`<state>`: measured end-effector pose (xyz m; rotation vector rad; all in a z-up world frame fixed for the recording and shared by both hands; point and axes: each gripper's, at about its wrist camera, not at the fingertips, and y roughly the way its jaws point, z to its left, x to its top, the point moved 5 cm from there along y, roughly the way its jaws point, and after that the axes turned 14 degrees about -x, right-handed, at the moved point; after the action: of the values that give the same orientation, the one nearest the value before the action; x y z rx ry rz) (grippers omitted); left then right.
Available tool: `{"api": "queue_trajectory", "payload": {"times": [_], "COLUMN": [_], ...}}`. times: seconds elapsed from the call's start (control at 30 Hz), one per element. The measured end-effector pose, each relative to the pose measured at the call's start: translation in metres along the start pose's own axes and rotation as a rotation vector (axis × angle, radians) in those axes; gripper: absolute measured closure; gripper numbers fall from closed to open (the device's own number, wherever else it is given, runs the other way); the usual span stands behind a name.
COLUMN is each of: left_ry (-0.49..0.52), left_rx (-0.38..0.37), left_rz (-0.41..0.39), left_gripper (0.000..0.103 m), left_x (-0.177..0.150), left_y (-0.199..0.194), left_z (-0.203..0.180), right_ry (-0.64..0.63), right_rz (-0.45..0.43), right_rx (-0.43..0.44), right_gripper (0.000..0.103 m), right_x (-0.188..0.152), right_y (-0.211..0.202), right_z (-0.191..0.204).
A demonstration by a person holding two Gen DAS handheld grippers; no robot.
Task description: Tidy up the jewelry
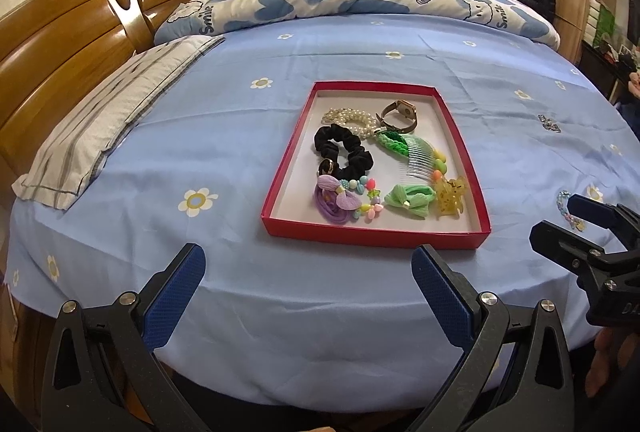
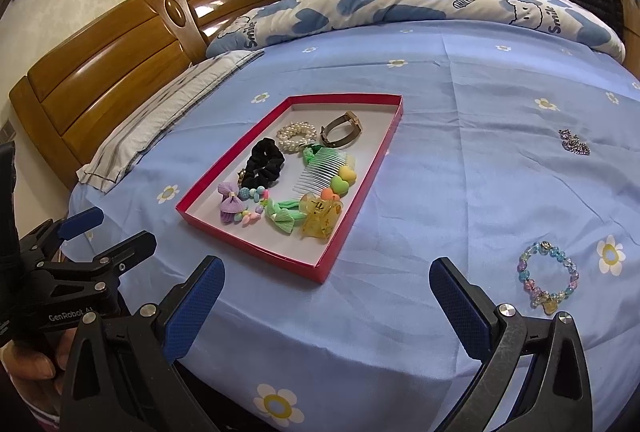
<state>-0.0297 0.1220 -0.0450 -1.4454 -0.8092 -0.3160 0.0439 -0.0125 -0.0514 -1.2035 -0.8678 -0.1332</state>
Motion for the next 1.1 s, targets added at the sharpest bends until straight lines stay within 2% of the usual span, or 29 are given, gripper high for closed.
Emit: {"api": "queue_trajectory", "payload": {"times": [1.1], "left_ry": [-0.018], "left_rx": [-0.023], "left_rz": [0.009], "left_gripper": [0.000], "left_x": [-0.0004], "left_y": [0.0013], "left_z": [-0.0012], "right_ry": [-0.001], "right_rz": [0.002], "right_rx": [0.017], "right_gripper": [0.000], "right_x": [0.0003], "right_y": [-0.0038], "right_z": [0.0052]}}
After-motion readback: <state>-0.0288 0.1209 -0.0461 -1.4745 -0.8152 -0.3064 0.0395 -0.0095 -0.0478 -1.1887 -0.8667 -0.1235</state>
